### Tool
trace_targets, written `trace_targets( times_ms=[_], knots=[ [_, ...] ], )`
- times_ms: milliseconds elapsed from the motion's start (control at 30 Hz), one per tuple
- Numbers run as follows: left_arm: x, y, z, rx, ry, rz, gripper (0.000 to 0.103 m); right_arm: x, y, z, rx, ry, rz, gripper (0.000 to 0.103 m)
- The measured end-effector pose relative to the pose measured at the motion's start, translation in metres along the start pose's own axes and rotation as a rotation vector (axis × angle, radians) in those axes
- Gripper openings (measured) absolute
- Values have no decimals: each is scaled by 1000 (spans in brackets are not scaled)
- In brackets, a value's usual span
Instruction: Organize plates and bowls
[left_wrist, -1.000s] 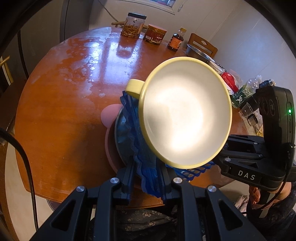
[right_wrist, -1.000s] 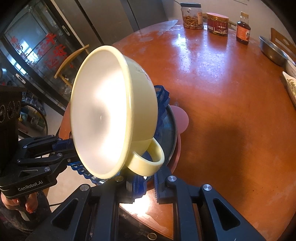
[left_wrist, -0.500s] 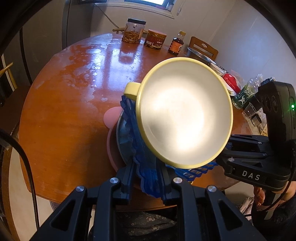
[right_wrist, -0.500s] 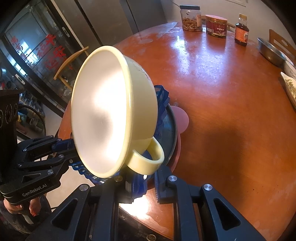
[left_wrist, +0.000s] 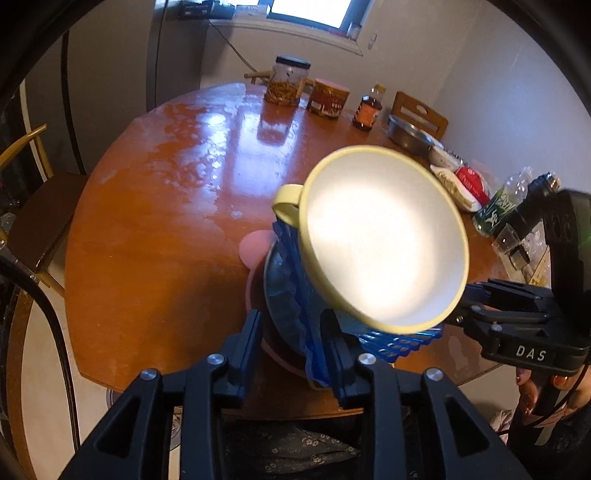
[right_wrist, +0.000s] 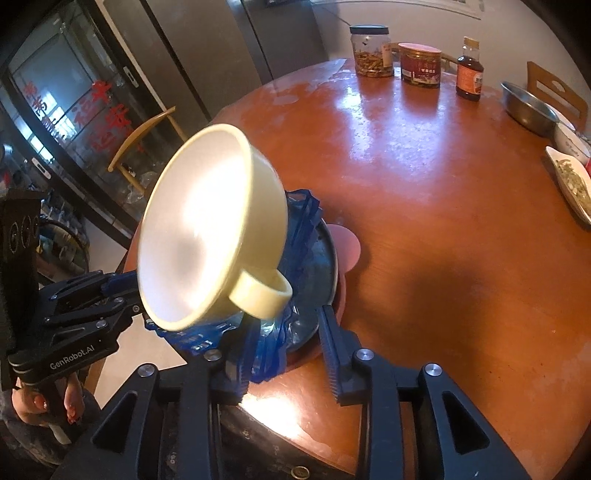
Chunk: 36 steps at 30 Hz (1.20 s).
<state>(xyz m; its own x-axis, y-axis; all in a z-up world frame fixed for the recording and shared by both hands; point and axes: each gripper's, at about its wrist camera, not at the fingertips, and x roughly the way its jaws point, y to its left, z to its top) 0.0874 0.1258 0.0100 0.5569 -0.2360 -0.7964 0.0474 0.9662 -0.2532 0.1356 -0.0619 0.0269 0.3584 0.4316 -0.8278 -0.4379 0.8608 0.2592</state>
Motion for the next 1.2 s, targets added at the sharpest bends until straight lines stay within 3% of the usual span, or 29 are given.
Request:
trace_targets(
  times_ms=[67,233,533,667,867,1200],
  knots=[
    [-8,1,-2,-2,-22,0,33,-4,-1,-2,1,-18,-7,54],
    [-22,3,-5,-11,-65,5,44,-19,-4,-9,9,-58,-8,61],
    [-34,5,-22,-24,-79,9,47,-40,-5,-28,10,-90,-17,68],
    [-49,-1,-34,-17,-115,50,62,-51,0,-40,-1,-111,-24,70],
    [-64,-19,-58,19,-147,108,75,-66,13,-65,-25,-138,-52,75],
    [-58,-45,-97,42,-108,137,76,-79,37,-111,-73,-217,-161,78]
  ],
)
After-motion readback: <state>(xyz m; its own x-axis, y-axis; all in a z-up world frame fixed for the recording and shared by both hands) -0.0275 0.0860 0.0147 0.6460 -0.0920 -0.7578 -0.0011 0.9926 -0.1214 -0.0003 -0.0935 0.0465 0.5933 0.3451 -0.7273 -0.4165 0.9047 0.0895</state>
